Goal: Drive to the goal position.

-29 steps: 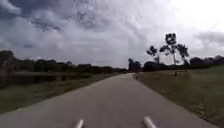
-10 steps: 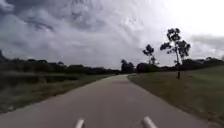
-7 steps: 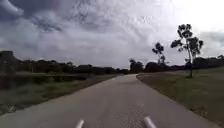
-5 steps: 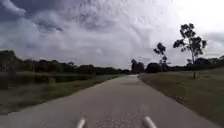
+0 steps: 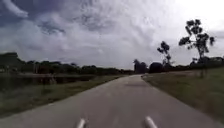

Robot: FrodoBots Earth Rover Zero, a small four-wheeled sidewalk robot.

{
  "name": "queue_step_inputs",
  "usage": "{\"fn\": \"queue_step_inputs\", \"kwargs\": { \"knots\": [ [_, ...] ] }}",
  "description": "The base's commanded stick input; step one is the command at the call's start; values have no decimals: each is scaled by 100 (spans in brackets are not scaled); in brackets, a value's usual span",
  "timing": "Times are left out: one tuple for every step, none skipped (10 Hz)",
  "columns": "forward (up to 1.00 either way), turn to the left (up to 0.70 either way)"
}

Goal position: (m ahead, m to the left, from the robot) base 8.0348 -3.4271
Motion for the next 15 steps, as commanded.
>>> {"fn": "queue_step_inputs", "kwargs": {
  "knots": [
    [69, 3],
    [69, 3],
    [69, 3],
    [69, 3],
    [69, 3],
    [69, 3],
    [69, 3],
    [69, 3],
    [69, 3],
    [69, 3],
    [69, 3],
    [69, 3],
    [69, 3],
    [69, 3],
    [69, 3]
  ]
}}
